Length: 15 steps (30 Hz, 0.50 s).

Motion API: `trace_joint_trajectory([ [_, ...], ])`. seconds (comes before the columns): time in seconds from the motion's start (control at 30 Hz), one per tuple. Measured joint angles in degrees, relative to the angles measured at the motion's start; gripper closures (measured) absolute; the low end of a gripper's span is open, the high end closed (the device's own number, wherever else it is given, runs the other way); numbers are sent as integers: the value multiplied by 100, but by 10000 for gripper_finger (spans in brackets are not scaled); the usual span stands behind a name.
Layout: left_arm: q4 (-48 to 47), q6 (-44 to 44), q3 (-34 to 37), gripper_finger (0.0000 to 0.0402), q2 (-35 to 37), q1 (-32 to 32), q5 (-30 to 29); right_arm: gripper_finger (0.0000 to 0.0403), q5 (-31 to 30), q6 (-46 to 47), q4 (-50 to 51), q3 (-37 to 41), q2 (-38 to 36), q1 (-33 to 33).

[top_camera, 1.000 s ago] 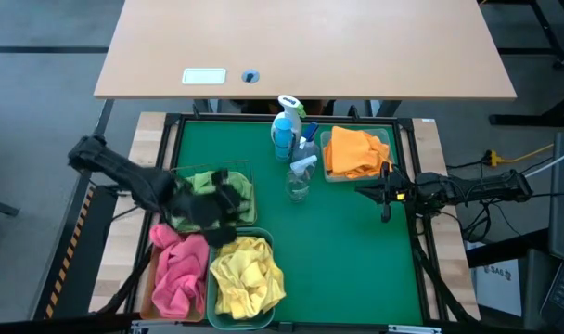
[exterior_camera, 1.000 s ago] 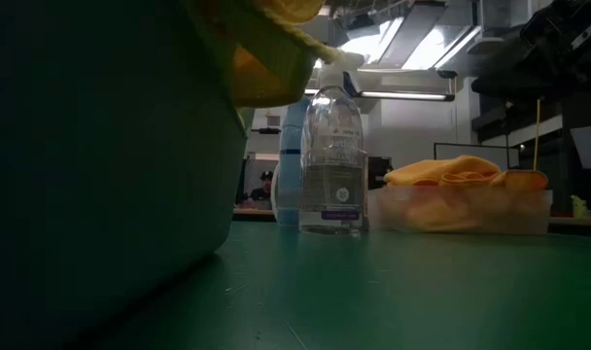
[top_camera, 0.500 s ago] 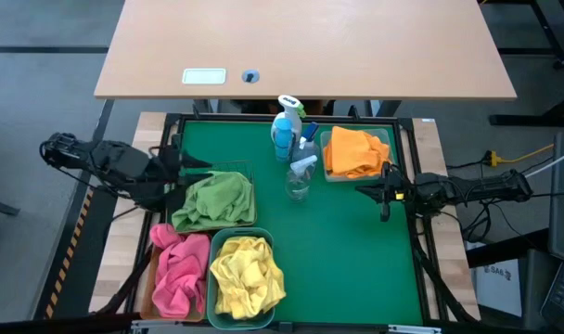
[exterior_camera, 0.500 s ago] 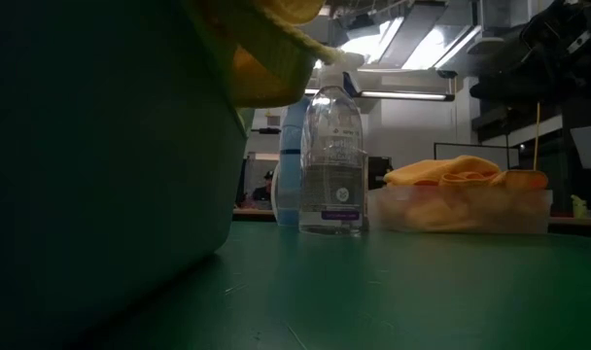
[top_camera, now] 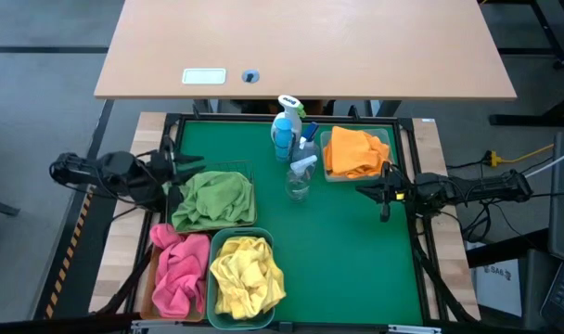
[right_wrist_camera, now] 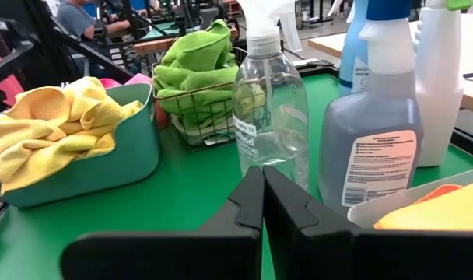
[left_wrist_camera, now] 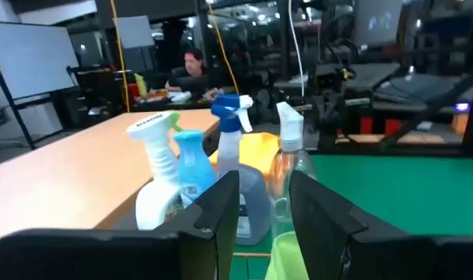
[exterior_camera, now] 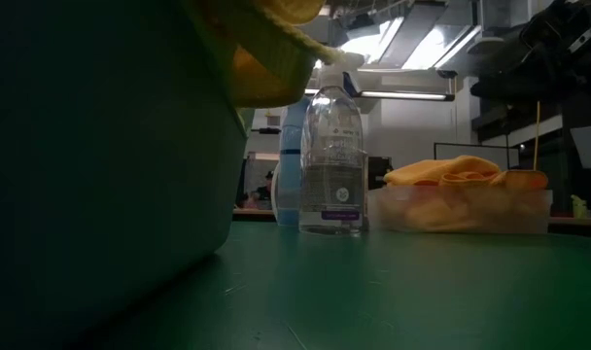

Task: Sort microfiber towel by color & place in baskets
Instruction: Return to Home Position

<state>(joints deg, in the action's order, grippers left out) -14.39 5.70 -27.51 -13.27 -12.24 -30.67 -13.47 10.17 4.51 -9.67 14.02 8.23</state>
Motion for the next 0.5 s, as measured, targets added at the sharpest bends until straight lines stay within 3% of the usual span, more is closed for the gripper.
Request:
trace_joint_trajectory([
  [0.27,13,-98,856,292,1329,73,53,398,0,-13,5,0,0,0],
  [0.5,50,-109,992,292,1256,78,194,398,-2,-15,126,0,11,-1],
])
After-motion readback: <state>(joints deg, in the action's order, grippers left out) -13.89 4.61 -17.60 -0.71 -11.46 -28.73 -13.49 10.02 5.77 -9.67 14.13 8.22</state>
